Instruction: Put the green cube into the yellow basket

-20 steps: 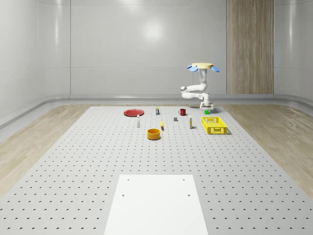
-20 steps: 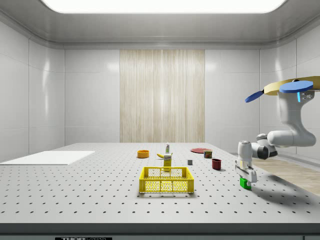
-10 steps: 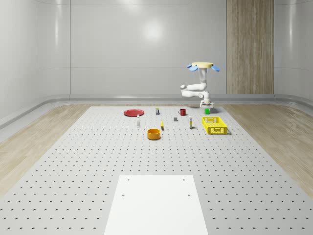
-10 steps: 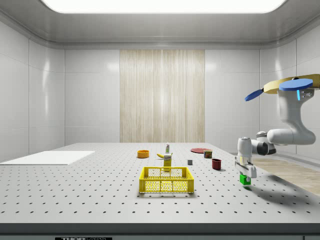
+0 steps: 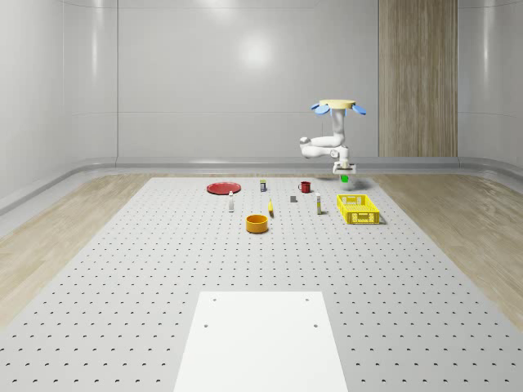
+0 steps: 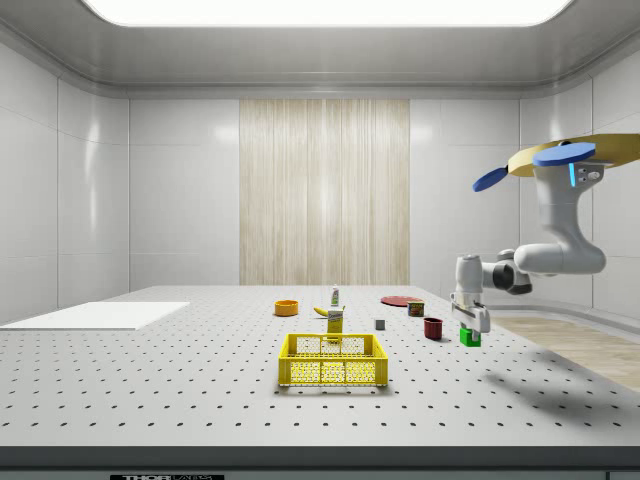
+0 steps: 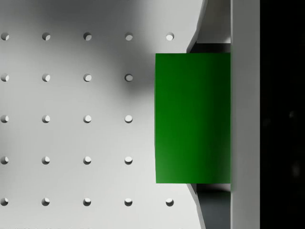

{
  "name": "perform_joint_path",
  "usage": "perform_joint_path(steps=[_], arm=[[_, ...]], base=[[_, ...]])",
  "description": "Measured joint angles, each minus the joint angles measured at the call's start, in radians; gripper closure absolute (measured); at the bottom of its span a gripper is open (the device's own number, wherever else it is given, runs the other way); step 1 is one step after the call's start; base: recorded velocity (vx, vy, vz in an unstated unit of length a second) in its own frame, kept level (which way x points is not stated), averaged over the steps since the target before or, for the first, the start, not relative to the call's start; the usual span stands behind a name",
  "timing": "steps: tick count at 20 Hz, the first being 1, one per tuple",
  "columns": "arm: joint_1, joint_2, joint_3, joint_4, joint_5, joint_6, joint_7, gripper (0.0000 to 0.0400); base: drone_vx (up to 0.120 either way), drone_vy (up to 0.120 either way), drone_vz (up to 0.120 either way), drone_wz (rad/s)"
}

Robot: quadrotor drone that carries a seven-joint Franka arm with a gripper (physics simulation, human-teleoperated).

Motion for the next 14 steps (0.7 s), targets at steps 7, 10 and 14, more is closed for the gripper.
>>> perform_joint_path(steps=[7,10,14], arm=[[-0.006,-0.018,0.009,0.0,0.014,0.015,0.005,0.0149],[-0.008,-0.025,0.011,0.0,0.018,0.022,0.007,0.0149],[-0.011,-0.035,0.013,0.001,0.022,0.03,0.01,0.0149]], base=[[0.12,0.0,0.097,0.0],[0.12,0.0,0.0,0.0],[0.12,0.0,0.09,0.0]])
